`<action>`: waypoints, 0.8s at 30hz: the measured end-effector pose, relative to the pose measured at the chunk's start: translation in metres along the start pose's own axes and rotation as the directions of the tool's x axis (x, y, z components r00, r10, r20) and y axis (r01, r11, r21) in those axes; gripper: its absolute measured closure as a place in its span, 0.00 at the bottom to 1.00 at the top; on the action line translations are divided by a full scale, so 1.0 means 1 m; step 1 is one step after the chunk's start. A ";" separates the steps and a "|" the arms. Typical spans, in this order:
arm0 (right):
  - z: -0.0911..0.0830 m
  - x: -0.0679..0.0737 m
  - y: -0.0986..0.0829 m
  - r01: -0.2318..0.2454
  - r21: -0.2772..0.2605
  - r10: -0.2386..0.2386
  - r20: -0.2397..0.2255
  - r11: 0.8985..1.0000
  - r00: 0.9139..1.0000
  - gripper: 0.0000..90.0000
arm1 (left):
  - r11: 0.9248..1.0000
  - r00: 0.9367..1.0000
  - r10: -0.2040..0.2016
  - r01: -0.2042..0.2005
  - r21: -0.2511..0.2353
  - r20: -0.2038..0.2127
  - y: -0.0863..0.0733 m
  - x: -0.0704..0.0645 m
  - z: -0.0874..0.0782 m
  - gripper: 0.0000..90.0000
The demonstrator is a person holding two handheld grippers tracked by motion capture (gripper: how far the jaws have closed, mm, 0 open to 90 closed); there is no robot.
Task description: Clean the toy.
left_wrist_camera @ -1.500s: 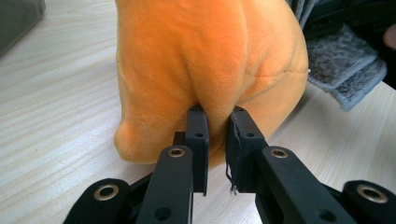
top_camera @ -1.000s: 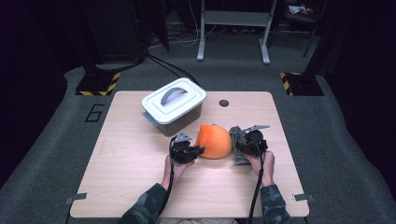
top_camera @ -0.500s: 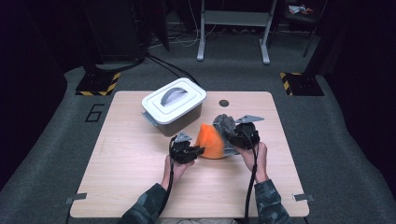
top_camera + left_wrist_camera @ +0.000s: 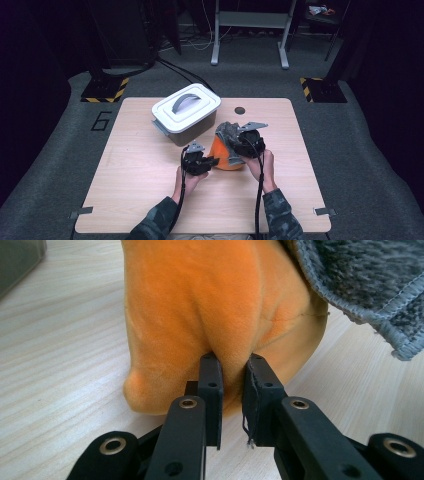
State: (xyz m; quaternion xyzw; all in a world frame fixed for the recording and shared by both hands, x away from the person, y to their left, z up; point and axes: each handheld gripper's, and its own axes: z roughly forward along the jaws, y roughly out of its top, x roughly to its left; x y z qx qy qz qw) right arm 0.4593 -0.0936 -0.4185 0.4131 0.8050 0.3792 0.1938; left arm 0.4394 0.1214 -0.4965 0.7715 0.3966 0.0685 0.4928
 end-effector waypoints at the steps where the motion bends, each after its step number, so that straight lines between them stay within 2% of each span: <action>1: -0.001 0.000 -0.001 -0.005 0.005 0.005 0.018 1.000 1.000 0.77 | 1.000 1.000 0.006 -0.006 0.001 0.001 0.000 0.000 0.000 0.88; 9: -0.007 -0.020 -0.015 -0.052 0.019 0.051 0.042 0.998 0.998 0.77 | 1.000 1.000 -0.008 0.008 0.006 0.003 0.000 0.000 0.000 0.88; 17: -0.008 -0.032 -0.031 -0.116 0.043 0.112 0.081 0.992 0.990 0.77 | 1.000 1.000 -0.001 0.001 -0.003 -0.002 -0.001 0.000 0.001 0.88; 24: -0.003 -0.042 -0.043 -0.143 0.076 0.134 0.114 0.987 0.984 0.77 | 1.000 1.000 -0.001 0.001 0.003 0.003 0.001 -0.001 0.001 0.88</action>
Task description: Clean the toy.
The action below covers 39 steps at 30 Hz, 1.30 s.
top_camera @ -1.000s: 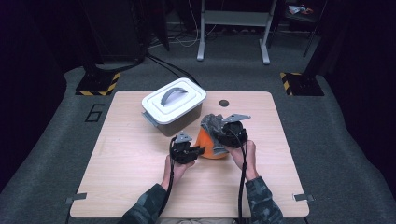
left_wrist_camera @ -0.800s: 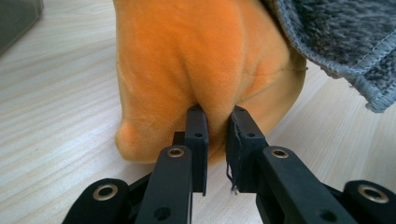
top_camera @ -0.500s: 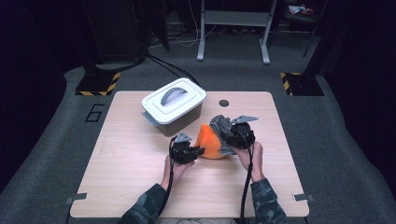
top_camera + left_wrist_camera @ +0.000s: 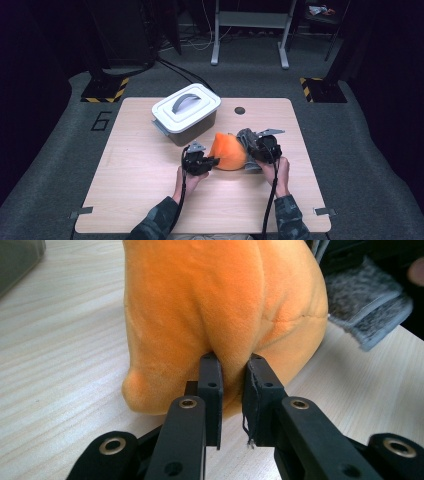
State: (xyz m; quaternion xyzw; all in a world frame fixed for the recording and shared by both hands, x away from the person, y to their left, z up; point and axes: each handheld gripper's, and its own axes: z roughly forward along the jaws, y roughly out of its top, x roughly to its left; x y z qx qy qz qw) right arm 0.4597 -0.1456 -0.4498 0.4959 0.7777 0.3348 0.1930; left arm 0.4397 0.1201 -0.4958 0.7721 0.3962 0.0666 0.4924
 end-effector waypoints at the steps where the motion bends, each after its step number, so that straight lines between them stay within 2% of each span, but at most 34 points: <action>1: 0.001 -0.001 -0.001 0.000 0.001 0.000 0.002 1.000 1.000 0.77 | 1.000 1.000 -0.002 0.002 -0.004 -0.002 0.000 0.000 0.000 0.88; 9: 0.013 -0.014 -0.010 -0.027 0.056 0.026 0.022 0.998 0.999 0.77 | 1.000 1.000 -0.004 0.004 0.001 -0.004 0.001 0.000 0.000 0.88; 13: 0.001 -0.011 -0.004 -0.022 0.015 0.021 0.020 1.000 1.000 0.77 | 1.000 1.000 -0.001 0.001 -0.001 -0.004 0.001 0.001 -0.001 0.88; 18: -0.017 0.006 0.015 0.021 -0.047 -0.021 -0.013 0.999 1.000 0.77 | 1.000 1.000 0.014 -0.014 0.000 -0.006 0.001 -0.001 -0.001 0.88; 19: -0.019 0.010 0.018 0.053 -0.056 -0.055 -0.023 0.997 0.998 0.77 | 1.000 1.000 0.014 -0.014 0.000 -0.006 0.001 -0.001 -0.001 0.88; 20: -0.020 0.015 0.022 0.060 -0.058 -0.062 -0.035 0.997 0.997 0.77 | 1.000 1.000 0.015 -0.015 0.000 -0.007 0.002 -0.001 -0.001 0.88; 22: -0.020 0.026 0.028 0.078 -0.066 -0.082 -0.056 0.995 0.995 0.77 | 1.000 1.000 0.012 -0.012 0.000 -0.006 0.003 -0.003 0.000 0.88; 23: -0.020 0.029 0.031 0.105 -0.069 -0.110 -0.065 0.992 0.992 0.77 | 1.000 1.000 0.018 -0.018 0.001 -0.006 0.003 -0.003 0.000 0.88; 25: -0.017 0.038 0.035 0.121 -0.077 -0.127 -0.076 0.990 0.989 0.77 | 1.000 1.000 0.030 -0.030 0.000 -0.008 0.004 -0.005 0.000 0.88; 26: -0.017 0.042 0.037 0.120 -0.075 -0.126 -0.082 0.990 0.989 0.77 | 0.999 0.999 0.039 -0.039 0.005 -0.009 0.004 -0.005 -0.001 0.88; 28: -0.014 0.048 0.039 0.115 -0.074 -0.122 -0.089 0.991 0.989 0.77 | 1.000 1.000 0.028 -0.028 0.003 -0.012 0.003 -0.005 0.000 0.88; 29: -0.012 0.047 0.039 0.147 -0.077 -0.154 -0.088 0.986 0.984 0.77 | 0.999 0.999 0.036 -0.036 0.005 -0.008 0.003 -0.003 -0.001 0.88; 31: -0.010 0.049 0.040 0.120 -0.070 -0.126 -0.089 0.990 0.988 0.77 | 1.000 1.000 0.026 -0.026 0.001 -0.006 0.003 -0.002 -0.001 0.88; 39: -0.009 0.036 0.034 0.102 -0.056 -0.106 -0.073 0.993 0.992 0.77 | 1.000 1.000 0.027 -0.027 0.002 -0.004 0.002 -0.002 -0.001 0.88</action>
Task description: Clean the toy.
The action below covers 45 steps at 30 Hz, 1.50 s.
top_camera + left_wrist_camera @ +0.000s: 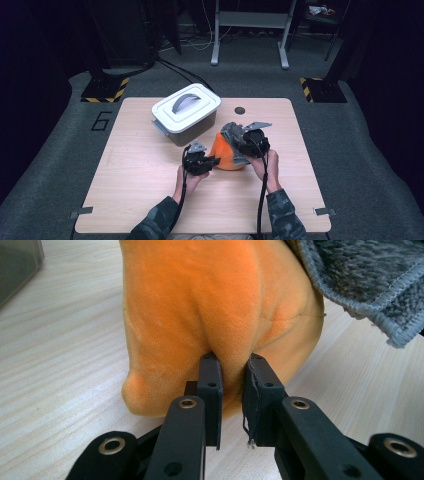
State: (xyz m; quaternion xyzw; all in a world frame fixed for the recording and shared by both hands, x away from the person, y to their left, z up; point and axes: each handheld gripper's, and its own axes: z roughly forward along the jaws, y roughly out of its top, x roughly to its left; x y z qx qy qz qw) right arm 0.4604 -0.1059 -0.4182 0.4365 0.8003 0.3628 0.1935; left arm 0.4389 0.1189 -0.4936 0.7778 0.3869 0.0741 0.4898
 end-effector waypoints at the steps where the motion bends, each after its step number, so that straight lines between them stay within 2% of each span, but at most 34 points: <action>1: 0.000 -0.002 -0.002 -0.003 0.001 0.003 0.004 1.000 1.000 0.77 | 1.000 1.000 0.007 -0.007 0.001 -0.001 0.000 0.001 0.000 0.88; 2: -0.001 -0.004 -0.003 -0.014 0.003 0.014 0.009 1.000 1.000 0.77 | 1.000 1.000 -0.010 0.010 -0.005 0.002 -0.001 0.001 0.000 0.88; 9: -0.003 -0.019 -0.017 -0.055 0.017 0.054 0.031 0.998 0.998 0.77 | 1.000 1.000 -0.009 0.009 -0.007 -0.001 -0.001 0.001 0.000 0.88; 11: -0.003 -0.022 -0.021 -0.073 0.025 0.072 0.049 0.997 0.996 0.77 | 1.000 1.000 -0.014 0.014 -0.009 0.004 -0.002 0.001 0.000 0.88; 17: 0.004 -0.036 -0.038 -0.122 0.046 0.119 0.060 0.992 0.991 0.77 | 1.000 1.000 -0.013 0.013 -0.008 0.004 -0.002 0.002 0.001 0.88; 19: 0.008 -0.040 -0.042 -0.121 0.069 0.116 0.077 0.990 0.990 0.77 | 1.000 1.000 -0.014 0.014 -0.008 0.004 -0.002 0.002 0.001 0.88; 26: 0.021 -0.054 -0.058 -0.191 0.134 0.183 0.070 0.972 0.981 0.77 | 1.000 1.000 -0.015 0.016 -0.010 0.005 -0.003 0.003 0.000 0.88; 28: 0.020 -0.055 -0.058 -0.193 0.136 0.184 0.074 0.972 0.980 0.77 | 1.000 1.000 -0.023 0.023 -0.012 0.003 -0.002 0.002 0.000 0.88; 32: 0.006 -0.053 -0.050 -0.163 0.086 0.156 0.084 0.983 0.984 0.77 | 1.000 1.000 -0.023 0.023 -0.012 0.004 -0.002 0.002 0.000 0.88; 36: -0.010 -0.041 -0.035 -0.113 0.032 0.110 0.076 0.993 0.991 0.77 | 1.000 1.000 -0.016 0.016 -0.010 -0.001 -0.002 0.002 0.000 0.88; 38: -0.014 -0.033 -0.028 -0.095 0.022 0.093 0.063 0.995 0.994 0.77 | 1.000 1.000 -0.016 0.016 -0.011 0.000 -0.002 0.002 0.000 0.88; 40: -0.014 -0.027 -0.023 -0.087 0.026 0.086 0.044 0.996 0.995 0.77 | 1.000 1.000 -0.025 0.025 -0.013 0.002 -0.002 0.002 0.000 0.88; 42: -0.011 -0.024 -0.021 -0.076 0.036 0.075 0.029 0.996 0.997 0.77 | 1.000 1.000 -0.016 0.016 -0.012 0.001 -0.002 0.003 0.000 0.87; 45: -0.004 -0.021 -0.020 -0.064 0.047 0.062 0.031 0.997 0.998 0.77 | 1.000 1.000 -0.019 0.019 -0.010 0.000 -0.002 0.003 0.000 0.87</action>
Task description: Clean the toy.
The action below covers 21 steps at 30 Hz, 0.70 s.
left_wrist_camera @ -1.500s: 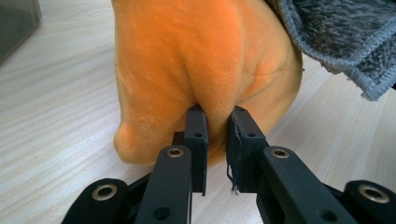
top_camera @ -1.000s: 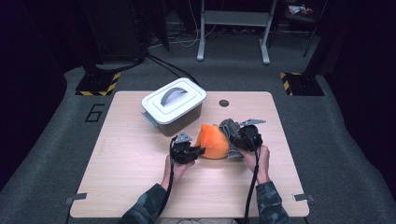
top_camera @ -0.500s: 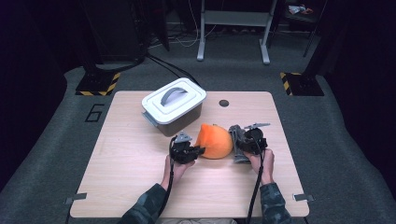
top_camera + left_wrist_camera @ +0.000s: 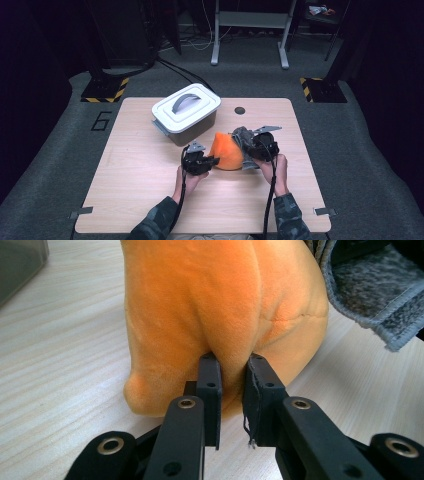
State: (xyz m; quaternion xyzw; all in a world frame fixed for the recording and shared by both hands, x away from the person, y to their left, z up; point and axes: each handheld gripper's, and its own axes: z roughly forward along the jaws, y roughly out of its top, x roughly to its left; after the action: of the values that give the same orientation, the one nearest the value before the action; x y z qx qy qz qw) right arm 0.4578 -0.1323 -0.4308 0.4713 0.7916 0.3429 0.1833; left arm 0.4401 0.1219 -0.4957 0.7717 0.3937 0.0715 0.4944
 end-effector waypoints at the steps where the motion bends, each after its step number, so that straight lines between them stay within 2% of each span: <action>1: 0.001 0.001 0.000 -0.021 0.001 0.021 0.000 1.000 1.000 0.77 | 1.000 1.000 -0.001 0.001 -0.005 0.000 0.000 0.000 0.000 0.86; 8: 0.004 -0.005 0.001 -0.011 -0.005 0.011 -0.006 1.000 1.000 0.77 | 1.000 1.000 0.006 -0.006 -0.003 0.016 0.000 0.003 -0.004 0.65; 11: 0.006 -0.005 0.002 -0.017 -0.007 0.017 -0.006 1.000 1.000 0.77 | 1.000 1.000 0.017 -0.016 0.014 -0.012 0.000 0.002 -0.003 0.56; 14: 0.007 -0.005 0.003 -0.025 -0.009 0.025 -0.008 1.000 1.000 0.77 | 0.998 0.997 0.058 -0.057 0.025 -0.048 0.001 0.000 0.000 0.53; 17: 0.009 -0.005 0.005 -0.022 -0.006 0.022 -0.001 1.000 1.000 0.77 | 0.995 0.993 0.097 -0.094 0.036 -0.073 0.001 -0.002 0.003 0.53; 21: 0.012 -0.007 0.005 -0.038 -0.007 0.038 -0.006 0.999 0.999 0.77 | 0.993 0.989 0.117 -0.114 0.040 -0.086 0.001 -0.004 0.007 0.70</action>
State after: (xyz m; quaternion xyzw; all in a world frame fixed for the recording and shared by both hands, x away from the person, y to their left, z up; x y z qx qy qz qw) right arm 0.4714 -0.1321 -0.4358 0.4848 0.7817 0.3507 0.1762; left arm 0.4415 0.1140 -0.4976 0.7977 0.3709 0.1270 0.4583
